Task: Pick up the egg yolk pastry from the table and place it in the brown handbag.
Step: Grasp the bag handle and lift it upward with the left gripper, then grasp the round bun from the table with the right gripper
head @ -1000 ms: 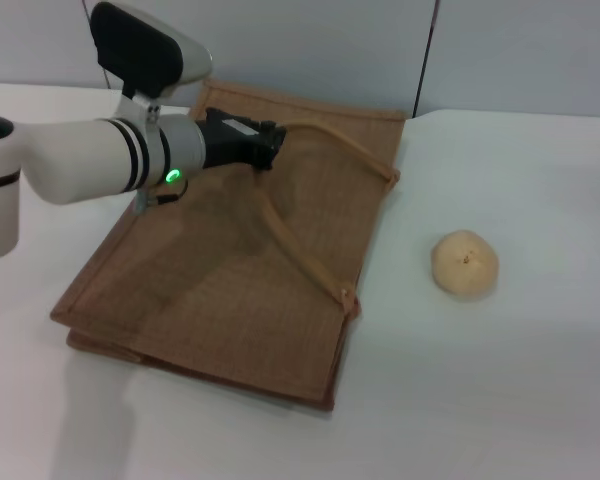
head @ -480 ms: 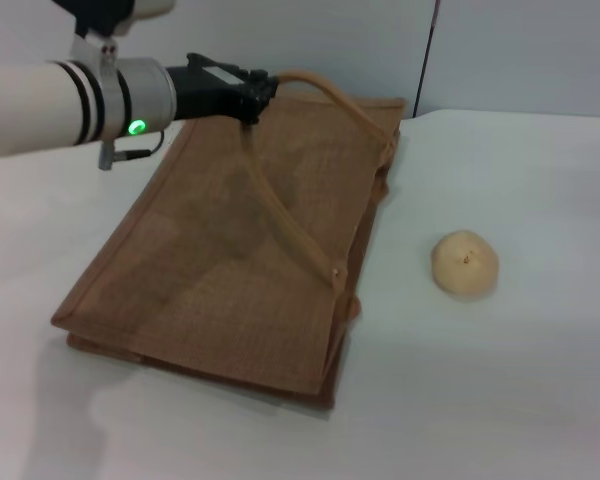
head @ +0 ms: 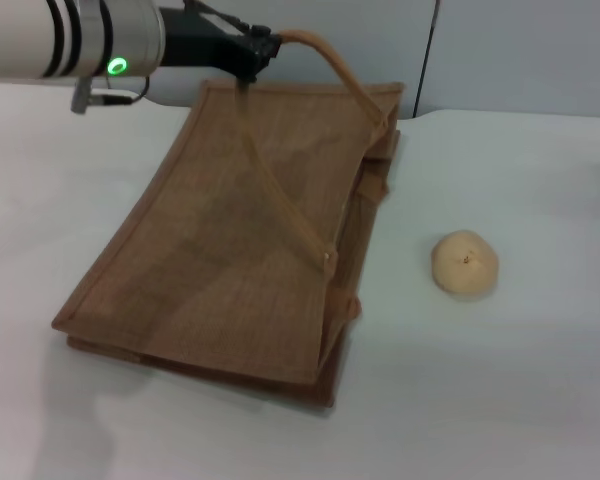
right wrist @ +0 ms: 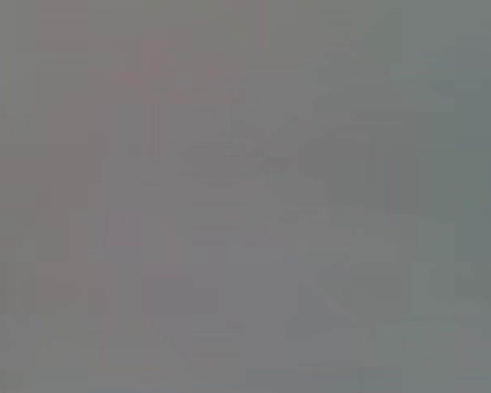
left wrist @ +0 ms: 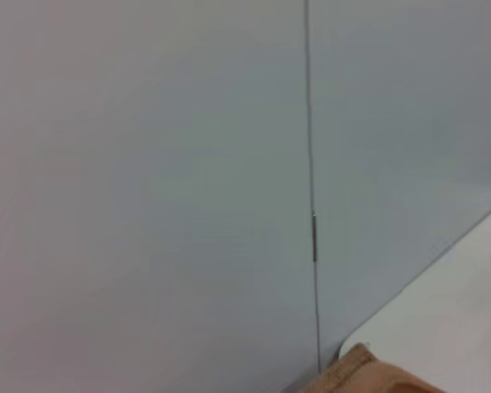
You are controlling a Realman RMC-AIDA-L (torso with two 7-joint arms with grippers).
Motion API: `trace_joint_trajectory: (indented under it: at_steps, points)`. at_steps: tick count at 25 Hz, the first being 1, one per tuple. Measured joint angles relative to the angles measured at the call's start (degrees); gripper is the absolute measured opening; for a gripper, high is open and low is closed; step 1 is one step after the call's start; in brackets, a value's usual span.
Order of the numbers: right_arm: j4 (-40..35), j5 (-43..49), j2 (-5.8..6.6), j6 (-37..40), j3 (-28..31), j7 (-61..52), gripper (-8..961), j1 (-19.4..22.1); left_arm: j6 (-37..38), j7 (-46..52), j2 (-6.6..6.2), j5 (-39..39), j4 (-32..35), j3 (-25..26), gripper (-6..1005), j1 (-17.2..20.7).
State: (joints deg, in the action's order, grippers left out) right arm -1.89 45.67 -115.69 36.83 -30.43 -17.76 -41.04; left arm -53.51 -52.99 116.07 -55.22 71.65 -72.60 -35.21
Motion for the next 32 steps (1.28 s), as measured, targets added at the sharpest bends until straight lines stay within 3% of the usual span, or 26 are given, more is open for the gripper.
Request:
trace_joint_trajectory:
  at_steps: [14,20,32]
  points:
    - [-4.8,30.8,0.2,7.6,-7.1,-29.9,897,-0.1,-16.4,10.5,-0.01,11.4,20.5,4.7,128,-2.5]
    - [-7.3,39.8,0.28,14.4,-8.2,-37.1,897,0.3,-21.3,12.0,-0.04,11.8,24.2,6.7,130,-3.7]
    - [-22.9,65.5,0.17,30.5,-9.0,-61.8,897,3.5,-25.0,13.8,-0.18,15.6,27.9,7.5,135,-5.2]
